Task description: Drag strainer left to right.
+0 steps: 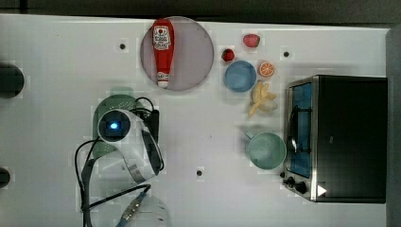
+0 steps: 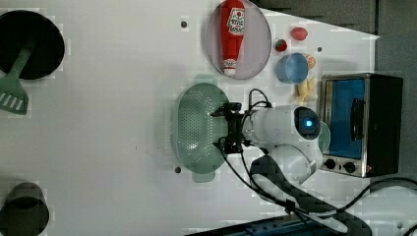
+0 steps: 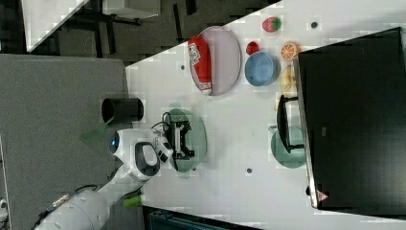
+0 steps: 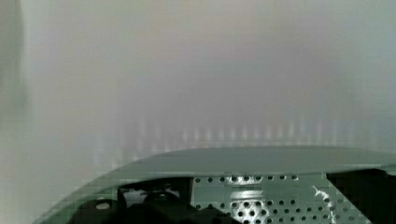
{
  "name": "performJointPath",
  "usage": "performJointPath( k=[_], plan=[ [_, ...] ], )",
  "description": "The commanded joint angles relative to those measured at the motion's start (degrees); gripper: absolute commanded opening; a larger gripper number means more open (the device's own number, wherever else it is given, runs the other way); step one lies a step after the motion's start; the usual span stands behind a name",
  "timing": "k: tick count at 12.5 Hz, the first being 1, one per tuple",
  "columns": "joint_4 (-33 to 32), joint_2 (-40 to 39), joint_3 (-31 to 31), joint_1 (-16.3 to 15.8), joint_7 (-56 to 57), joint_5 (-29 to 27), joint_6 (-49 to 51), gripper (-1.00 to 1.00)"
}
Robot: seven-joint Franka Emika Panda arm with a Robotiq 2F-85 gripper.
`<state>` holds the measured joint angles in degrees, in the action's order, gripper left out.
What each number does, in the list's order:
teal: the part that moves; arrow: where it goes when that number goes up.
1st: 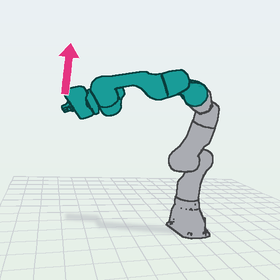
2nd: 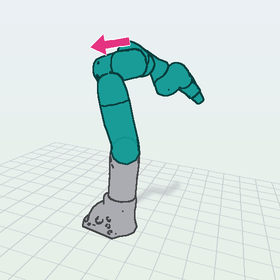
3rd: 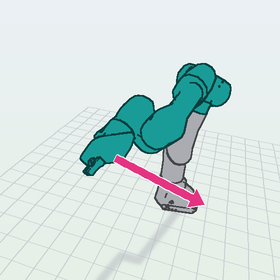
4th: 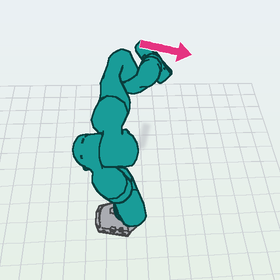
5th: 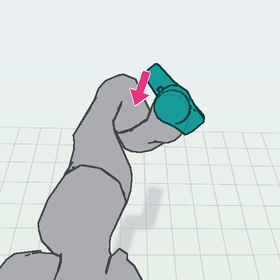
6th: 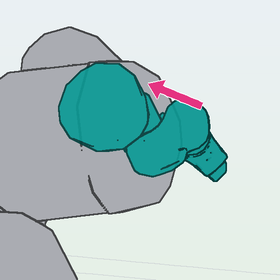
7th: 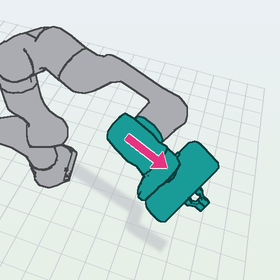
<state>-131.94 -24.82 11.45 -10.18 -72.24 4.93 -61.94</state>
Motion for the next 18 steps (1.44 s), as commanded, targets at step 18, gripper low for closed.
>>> performJointPath(
  k=[18],
  plan=[
    [-3.9, 3.3, -19.9, 9.1, 31.5, 0.2, -2.1, 1.0]
  ],
)
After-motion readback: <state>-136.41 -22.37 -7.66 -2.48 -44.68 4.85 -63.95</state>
